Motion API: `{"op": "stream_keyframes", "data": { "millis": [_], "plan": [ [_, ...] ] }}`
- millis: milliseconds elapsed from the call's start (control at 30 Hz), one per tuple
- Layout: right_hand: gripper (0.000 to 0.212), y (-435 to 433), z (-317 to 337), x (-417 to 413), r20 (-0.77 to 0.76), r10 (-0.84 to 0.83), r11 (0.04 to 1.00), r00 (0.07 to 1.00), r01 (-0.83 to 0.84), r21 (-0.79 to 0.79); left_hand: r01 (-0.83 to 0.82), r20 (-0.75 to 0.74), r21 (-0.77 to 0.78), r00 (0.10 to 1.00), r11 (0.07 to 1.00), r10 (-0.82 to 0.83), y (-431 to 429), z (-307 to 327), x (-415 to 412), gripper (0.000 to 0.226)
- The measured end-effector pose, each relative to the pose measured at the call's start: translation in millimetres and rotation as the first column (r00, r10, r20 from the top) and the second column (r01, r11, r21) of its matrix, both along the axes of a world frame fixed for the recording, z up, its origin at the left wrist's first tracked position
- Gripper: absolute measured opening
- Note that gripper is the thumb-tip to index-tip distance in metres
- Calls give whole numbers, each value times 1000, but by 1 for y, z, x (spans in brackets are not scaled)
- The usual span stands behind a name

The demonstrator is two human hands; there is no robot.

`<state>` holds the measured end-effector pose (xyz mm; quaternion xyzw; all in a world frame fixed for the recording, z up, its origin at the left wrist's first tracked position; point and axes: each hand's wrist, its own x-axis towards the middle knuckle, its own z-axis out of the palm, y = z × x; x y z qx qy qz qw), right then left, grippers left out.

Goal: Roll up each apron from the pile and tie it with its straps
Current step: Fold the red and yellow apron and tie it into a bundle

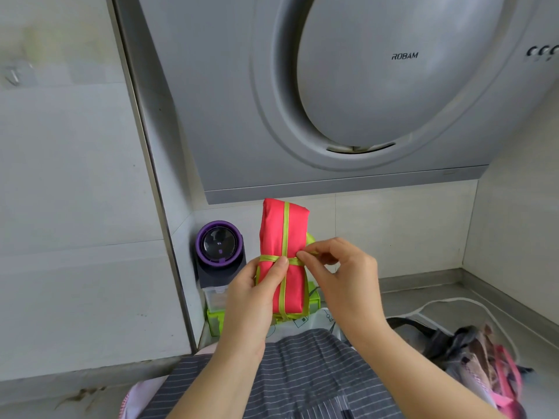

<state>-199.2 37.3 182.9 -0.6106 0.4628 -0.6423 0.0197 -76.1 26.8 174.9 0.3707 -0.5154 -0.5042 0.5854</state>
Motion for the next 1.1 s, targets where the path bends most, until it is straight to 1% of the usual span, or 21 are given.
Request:
{"op": "stream_keyframes", "data": {
  "millis": [67, 133, 200, 233, 300, 333, 367, 400, 467, 567, 667, 767, 867, 933, 1000, 1100],
  "plan": [
    [17, 2, 0, 0, 33, 17, 1000, 999, -17, -6, -5, -3, -11, 1000, 1000, 5, 2, 1, -2, 31],
    [22, 3, 2, -1, 117, 45, 997, 992, -52, 60, -10, -5, -10, 1000, 1000, 10, 2, 2, -3, 32],
    [15, 2, 4, -2, 243, 102, 983, 965, -135, 125, -13, -21, 5, 1000, 1000, 13, 0, 3, -3, 32],
    [12, 2, 5, -3, 342, 148, 969, 928, -205, 138, -12, -37, 22, 999, 1000, 12, -1, 3, -3, 32],
    [9, 2, 8, -4, 535, 245, 924, 808, -362, 123, 3, -76, 64, 997, 998, 2, -3, 3, -4, 31],
    [9, 3, 9, -4, 593, 286, 899, 753, -425, 105, 17, -98, 89, 995, 996, -8, -4, 4, -4, 32],
    [9, 3, 9, -3, 621, 318, 879, 717, -468, 91, 35, -121, 114, 992, 993, -21, -4, 4, -4, 34],
    [10, 4, 9, -3, 627, 340, 867, 701, -492, 80, 56, -142, 134, 989, 989, -36, -5, 5, -4, 37],
    [12, 4, 8, -3, 600, 352, 868, 719, -490, 77, 116, -183, 173, 979, 978, -84, -5, 6, -3, 39],
    [14, 5, 6, -8, 445, 341, 883, 828, -445, 150, 199, -243, 204, 959, 958, -148, -3, 6, -2, 33],
    [13, 5, 8, -13, 293, 323, 882, 900, -399, 252, 157, -198, 182, 973, 971, -120, -5, 3, -2, 35],
    [11, 3, 15, -21, 154, 296, 871, 943, -333, 361, 55, -92, 85, 995, 995, -47, -6, -1, -3, 39],
    [18, 1, 19, -27, -19, 270, 884, 963, -240, 401, 1, -1, 6, 1000, 1000, -1, -6, -2, -3, 35],
    [22, 1, 21, -30, -99, 255, 894, 962, -195, 402, -8, 45, -18, 999, 1000, 9, -7, -1, -2, 34],
    [19, 1, 21, -31, -139, 235, 905, 962, -164, 393, -9, 69, -34, 998, 999, 11, -6, -1, -2, 32],
    [11, 1, 18, -33, -141, 204, 917, 969, -139, 373, -3, 83, -65, 997, 998, 9, -5, 1, -1, 32]
  ]
}}
